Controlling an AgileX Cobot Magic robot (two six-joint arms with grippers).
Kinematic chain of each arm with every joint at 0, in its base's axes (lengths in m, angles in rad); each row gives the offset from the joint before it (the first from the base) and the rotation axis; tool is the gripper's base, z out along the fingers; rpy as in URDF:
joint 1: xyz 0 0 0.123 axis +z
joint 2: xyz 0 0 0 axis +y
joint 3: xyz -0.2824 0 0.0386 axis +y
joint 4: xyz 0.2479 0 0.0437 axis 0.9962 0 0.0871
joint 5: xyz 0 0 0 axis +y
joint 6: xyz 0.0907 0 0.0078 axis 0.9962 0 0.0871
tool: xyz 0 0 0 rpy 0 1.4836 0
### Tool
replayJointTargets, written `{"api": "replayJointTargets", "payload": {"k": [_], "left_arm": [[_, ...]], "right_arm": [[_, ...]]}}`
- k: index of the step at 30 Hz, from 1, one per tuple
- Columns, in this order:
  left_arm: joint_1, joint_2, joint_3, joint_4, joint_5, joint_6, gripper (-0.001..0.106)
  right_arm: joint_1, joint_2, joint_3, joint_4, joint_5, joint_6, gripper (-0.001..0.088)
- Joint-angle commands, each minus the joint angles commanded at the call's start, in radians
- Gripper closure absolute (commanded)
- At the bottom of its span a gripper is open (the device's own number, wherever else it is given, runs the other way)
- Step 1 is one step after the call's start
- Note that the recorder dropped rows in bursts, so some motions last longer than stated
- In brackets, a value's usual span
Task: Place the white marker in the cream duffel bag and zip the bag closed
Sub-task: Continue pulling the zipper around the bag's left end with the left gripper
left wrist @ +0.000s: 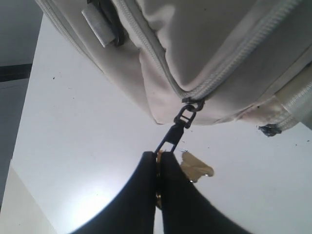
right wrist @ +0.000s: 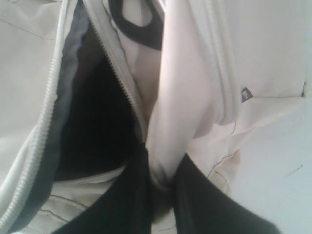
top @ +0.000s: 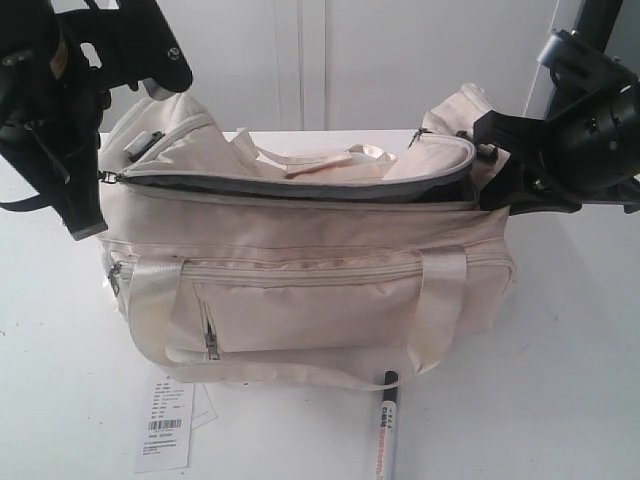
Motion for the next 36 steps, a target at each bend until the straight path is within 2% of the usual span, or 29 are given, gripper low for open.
{"api": "replayJointTargets", "payload": {"k": [5,11,18,28,36], "left_arm": [[0.004,0.000,0.000,0.000,0.002,0.007,0.105],[0.072,0.000,0.000,-0.033,-0.035,0.026,0.105],[0.115,0.002,0.000,-0.181,-0.107,0.061,0.105],[0.219,0.002,0.000,-0.245,-0.195,0.053,0.105],[0.230,0.010,0.000,-0.258,-0.268,0.049,0.105]], "right_arm": [[0.000,0.000,0.000,-0.002,0.002,0.000,0.0868],[0.000,0.000,0.000,-0.004,0.002,0.000,0.0868],[0.000,0.000,0.000,-0.021,0.002,0.000,0.0868],[0.000,0.000,0.000,-0.027,0.006,-0.009,0.0868],[0.000,0.000,0.000,-0.029,0.006,-0.023,0.0868]]}}
